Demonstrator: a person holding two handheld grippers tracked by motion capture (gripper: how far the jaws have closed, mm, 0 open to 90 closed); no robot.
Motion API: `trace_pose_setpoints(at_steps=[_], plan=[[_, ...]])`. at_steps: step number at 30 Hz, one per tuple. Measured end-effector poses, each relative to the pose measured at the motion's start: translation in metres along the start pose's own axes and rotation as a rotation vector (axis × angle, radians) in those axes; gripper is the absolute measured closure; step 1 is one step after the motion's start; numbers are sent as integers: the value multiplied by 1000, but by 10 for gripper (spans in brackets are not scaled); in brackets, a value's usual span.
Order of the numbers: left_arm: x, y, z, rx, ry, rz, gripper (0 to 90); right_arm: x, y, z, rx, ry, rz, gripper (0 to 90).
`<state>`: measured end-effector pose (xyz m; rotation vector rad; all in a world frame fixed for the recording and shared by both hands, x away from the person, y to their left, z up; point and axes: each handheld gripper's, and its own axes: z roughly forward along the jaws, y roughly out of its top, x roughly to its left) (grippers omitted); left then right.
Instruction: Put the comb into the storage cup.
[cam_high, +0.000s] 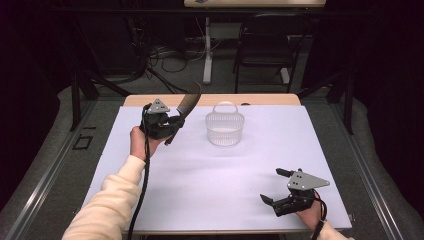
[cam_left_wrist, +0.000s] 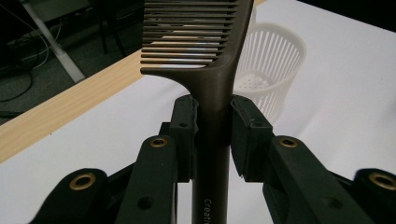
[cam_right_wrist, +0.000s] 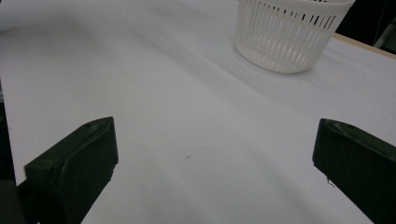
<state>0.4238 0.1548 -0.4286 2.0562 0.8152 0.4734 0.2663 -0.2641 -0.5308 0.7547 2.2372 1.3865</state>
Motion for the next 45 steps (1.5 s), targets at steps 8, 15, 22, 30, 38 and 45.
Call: trace_pose_setpoints(at_steps=[8, 15, 22, 30, 38, 45], plan=[[-3, 11, 4, -9, -1, 12, 725, 0, 0, 1, 7, 5, -2, 0], [0, 15, 7, -15, 7, 14, 725, 0, 0, 1, 8, 3, -1, 0], [2, 18, 8, -16, 6, 11, 725, 0, 0, 1, 12, 2, -2, 0], [6, 17, 13, -22, 12, -8, 725, -1, 0, 1, 11, 3, 1, 0], [6, 23, 18, -38, 8, -5, 725, -1, 0, 1, 9, 2, 4, 0], [5, 28, 23, -47, 13, -7, 725, -1, 0, 2, 13, 4, 4, 0]])
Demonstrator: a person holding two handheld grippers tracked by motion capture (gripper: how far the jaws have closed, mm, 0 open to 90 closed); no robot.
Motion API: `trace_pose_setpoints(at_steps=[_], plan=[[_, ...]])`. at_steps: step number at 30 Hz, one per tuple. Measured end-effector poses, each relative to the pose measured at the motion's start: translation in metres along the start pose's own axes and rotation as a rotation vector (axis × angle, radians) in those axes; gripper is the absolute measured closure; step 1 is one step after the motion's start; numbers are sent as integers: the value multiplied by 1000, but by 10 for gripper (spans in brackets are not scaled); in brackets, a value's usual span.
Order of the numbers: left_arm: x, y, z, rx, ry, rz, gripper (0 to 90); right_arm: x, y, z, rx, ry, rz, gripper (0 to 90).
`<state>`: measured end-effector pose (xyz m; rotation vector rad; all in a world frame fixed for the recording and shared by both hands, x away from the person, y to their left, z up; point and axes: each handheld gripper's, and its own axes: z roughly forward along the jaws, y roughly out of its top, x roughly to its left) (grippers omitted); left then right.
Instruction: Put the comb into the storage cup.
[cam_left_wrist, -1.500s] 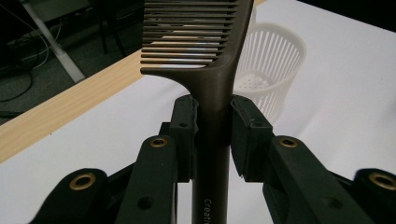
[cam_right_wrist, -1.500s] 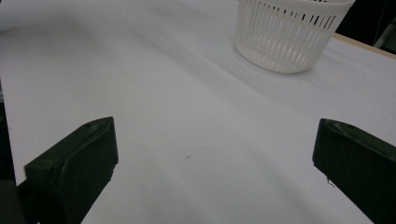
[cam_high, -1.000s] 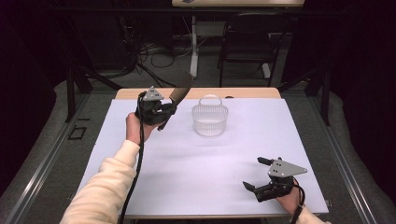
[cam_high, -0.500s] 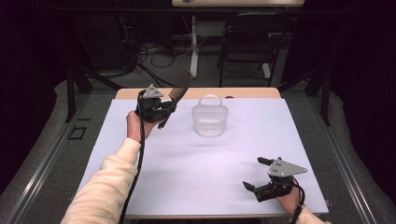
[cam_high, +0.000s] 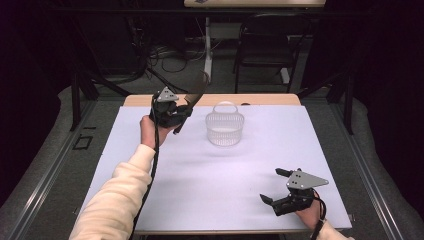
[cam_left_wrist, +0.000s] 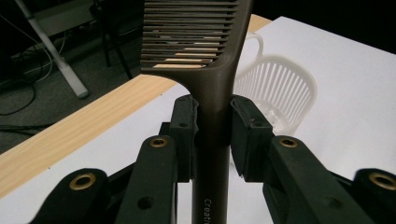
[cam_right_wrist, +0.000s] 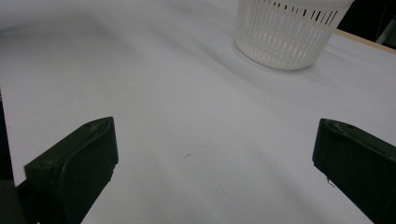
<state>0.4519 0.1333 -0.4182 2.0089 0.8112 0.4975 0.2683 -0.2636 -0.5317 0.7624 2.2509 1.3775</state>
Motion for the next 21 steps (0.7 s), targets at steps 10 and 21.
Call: trace_pose_setpoints(at_steps=[10, 21], plan=[[-3, 9, 12, -11, -6, 3, 725, 0, 0, -1, -1, -3, -2, 0], [-6, 14, 20, -21, -8, 6, 725, 0, 0, 0, -3, -3, -4, 0]])
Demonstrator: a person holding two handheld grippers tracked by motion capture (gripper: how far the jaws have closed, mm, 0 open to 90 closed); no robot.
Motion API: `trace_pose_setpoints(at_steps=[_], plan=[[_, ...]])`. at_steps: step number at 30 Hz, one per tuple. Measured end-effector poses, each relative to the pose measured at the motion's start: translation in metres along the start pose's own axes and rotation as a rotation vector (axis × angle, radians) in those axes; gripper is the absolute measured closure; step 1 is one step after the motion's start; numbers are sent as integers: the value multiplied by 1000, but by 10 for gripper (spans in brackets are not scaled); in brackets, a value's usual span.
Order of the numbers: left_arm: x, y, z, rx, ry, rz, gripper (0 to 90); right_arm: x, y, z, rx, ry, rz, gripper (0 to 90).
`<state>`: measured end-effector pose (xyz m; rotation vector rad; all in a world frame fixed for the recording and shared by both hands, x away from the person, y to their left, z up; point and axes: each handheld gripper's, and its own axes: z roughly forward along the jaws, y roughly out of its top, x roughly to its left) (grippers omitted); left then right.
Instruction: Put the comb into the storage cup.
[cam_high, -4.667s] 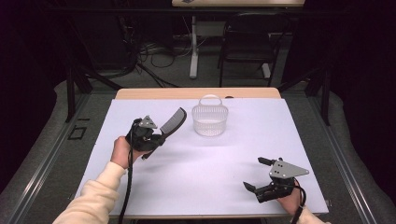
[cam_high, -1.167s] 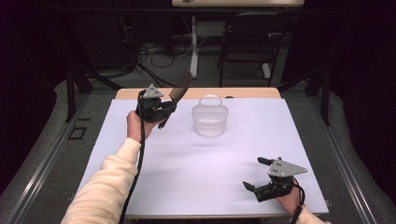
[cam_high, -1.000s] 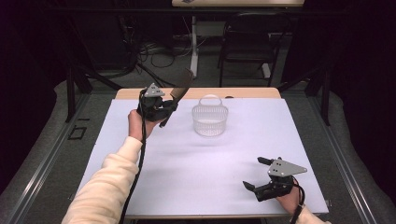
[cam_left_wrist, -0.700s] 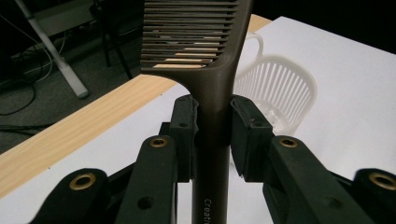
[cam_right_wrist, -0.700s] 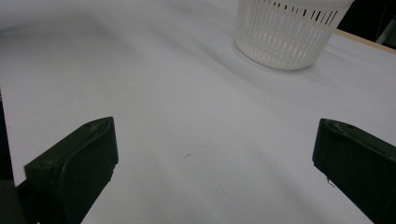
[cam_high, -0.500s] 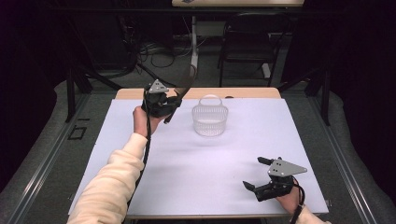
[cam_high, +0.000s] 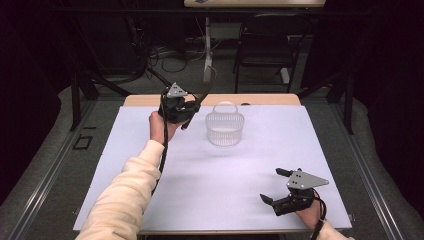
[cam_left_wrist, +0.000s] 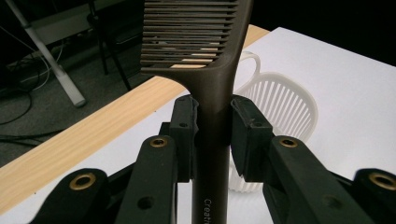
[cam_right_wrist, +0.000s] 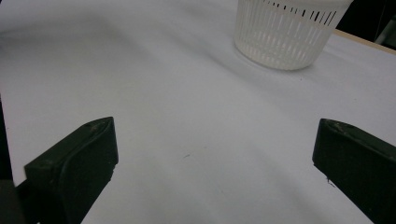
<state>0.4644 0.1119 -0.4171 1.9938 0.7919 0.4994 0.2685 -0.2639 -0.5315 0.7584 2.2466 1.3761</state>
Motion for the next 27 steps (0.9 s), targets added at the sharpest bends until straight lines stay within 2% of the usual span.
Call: trace_pose_setpoints(at_steps=[8, 20, 27], plan=[[-3, 6, 0, -8, 8, 8, 725, 0, 0, 0, -4, 0, 5, 0], [-6, 6, 5, -22, 3, 13, 725, -1, 0, 1, 1, 4, 8, 0], [-7, 8, 7, -39, -14, 17, 725, -1, 0, 1, 1, 5, 8, 0]])
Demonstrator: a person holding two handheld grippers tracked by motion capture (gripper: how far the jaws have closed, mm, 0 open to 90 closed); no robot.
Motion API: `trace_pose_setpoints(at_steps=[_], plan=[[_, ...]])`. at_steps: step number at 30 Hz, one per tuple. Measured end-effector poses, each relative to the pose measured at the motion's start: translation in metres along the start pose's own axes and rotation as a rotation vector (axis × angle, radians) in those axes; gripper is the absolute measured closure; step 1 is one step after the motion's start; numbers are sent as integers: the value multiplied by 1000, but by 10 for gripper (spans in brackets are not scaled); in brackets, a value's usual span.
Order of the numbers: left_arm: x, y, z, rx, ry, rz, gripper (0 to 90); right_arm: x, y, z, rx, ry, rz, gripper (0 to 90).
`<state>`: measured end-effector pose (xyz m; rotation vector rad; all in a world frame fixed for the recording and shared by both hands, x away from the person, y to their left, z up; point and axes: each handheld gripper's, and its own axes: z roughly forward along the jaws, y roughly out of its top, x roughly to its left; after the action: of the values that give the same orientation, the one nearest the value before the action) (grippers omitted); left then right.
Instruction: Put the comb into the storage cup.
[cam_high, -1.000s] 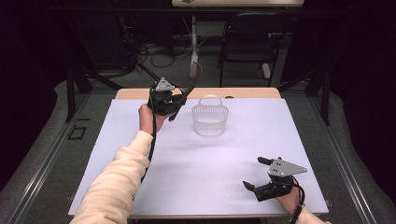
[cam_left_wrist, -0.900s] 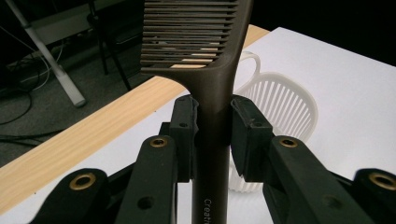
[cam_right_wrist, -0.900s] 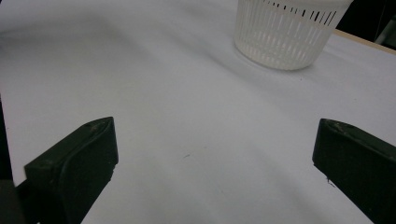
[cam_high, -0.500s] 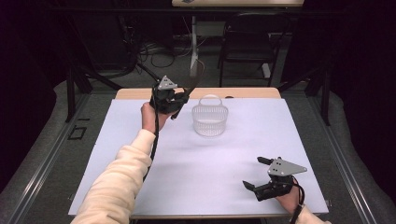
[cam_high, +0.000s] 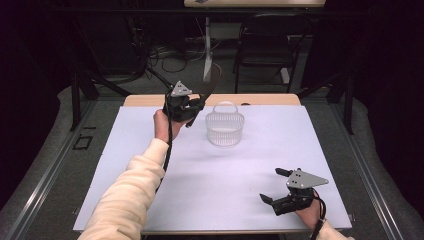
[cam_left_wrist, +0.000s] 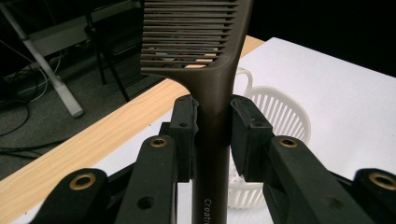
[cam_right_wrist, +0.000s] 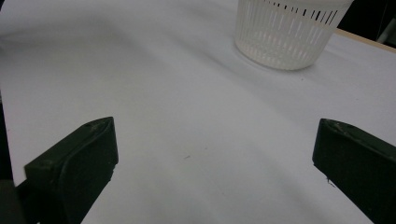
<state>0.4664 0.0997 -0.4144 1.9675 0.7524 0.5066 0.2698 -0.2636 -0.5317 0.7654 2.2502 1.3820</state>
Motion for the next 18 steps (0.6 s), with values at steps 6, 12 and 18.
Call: trace_pose_setpoints(at_steps=[6, 12, 18], plan=[[1, -1, 4, -9, -6, -3, 725, 0, 0, 0, 5, 1, 2, 0], [0, 0, 3, -9, -2, 6, 725, 0, 0, 0, 3, 2, -1, 0], [0, 3, 3, -18, -4, 14, 725, 0, 0, 1, 2, 2, 2, 0]])
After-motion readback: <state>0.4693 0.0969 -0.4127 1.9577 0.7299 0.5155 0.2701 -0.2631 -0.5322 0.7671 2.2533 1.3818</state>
